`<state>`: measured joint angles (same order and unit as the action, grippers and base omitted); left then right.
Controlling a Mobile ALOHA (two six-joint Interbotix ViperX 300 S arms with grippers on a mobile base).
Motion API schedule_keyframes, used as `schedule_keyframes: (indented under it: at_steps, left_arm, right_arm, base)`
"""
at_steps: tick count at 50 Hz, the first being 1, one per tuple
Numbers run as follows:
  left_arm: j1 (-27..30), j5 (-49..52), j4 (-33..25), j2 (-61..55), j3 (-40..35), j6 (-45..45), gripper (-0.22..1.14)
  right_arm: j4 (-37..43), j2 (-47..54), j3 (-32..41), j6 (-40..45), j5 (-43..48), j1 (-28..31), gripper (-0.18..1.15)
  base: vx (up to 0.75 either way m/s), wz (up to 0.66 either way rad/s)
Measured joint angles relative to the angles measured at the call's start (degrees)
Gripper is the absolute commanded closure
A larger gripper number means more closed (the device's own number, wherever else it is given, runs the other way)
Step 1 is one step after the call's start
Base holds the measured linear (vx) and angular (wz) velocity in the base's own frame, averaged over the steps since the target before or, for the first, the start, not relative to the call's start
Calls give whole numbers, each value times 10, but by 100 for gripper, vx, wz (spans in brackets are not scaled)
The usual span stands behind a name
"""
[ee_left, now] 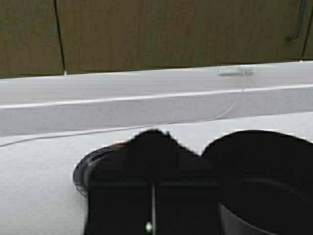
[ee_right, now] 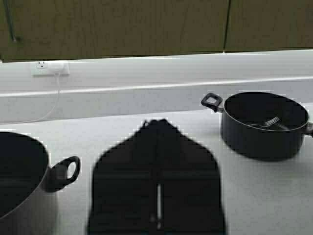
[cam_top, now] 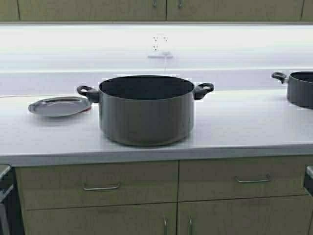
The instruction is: Open the cabinet, put the pot inside, then close it
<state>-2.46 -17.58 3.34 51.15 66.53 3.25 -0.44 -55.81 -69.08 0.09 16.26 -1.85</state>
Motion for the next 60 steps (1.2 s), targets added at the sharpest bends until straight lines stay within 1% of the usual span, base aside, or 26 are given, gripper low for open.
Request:
schedule_keyframes:
  at_steps: [31, 36, 39, 42, 44, 46, 47, 53, 55, 57, 60]
  left_arm:
    - [1, -2, 1, -3, 0, 0, 89]
    - [0, -1, 0, -1, 0, 2, 89]
    - [-10, 0, 0, 2, 0, 2, 88]
    - [-30, 0, 2, 4, 0, -4, 83]
    - [-47, 0, 6, 4, 0, -7, 75]
    - [-66, 0, 15, 4, 0, -8, 63]
    - [-76, -1, 20, 3, 0, -8, 54]
    - [-142, 2, 30, -18, -9, 5, -2]
    - [-163, 3, 29, -30, -18, 9, -18]
    - [-182, 4, 28, -44, -25, 10, -17]
    - [-212, 4, 25, -71, -43, 12, -10]
  right_arm:
    - [0, 28, 5, 4, 0, 4, 91]
    - [-6, 33, 8, 4, -1, 19, 91]
    - [-16, 39, 10, 4, -1, 35, 91]
    - [-25, 45, 12, 4, 0, 57, 87]
    - [-28, 49, 16, 4, 3, 75, 81]
    - [-32, 53, 21, 4, 9, 97, 71]
    - [-33, 54, 24, 4, 11, 108, 60]
    - [-46, 61, 53, 4, 29, 182, 11]
    - [-45, 68, 65, 8, 29, 195, -3]
    - [-43, 76, 76, 12, 27, 204, -11]
    - [-36, 91, 94, 15, 22, 216, -9]
  base:
    - [21, -4]
    - [22, -2]
    - [19, -2]
    - [16, 1]
    - [15, 2]
    - [14, 4]
    - [13, 5]
    - [12, 7]
    - [10, 10]
    - [9, 10]
    - [8, 10]
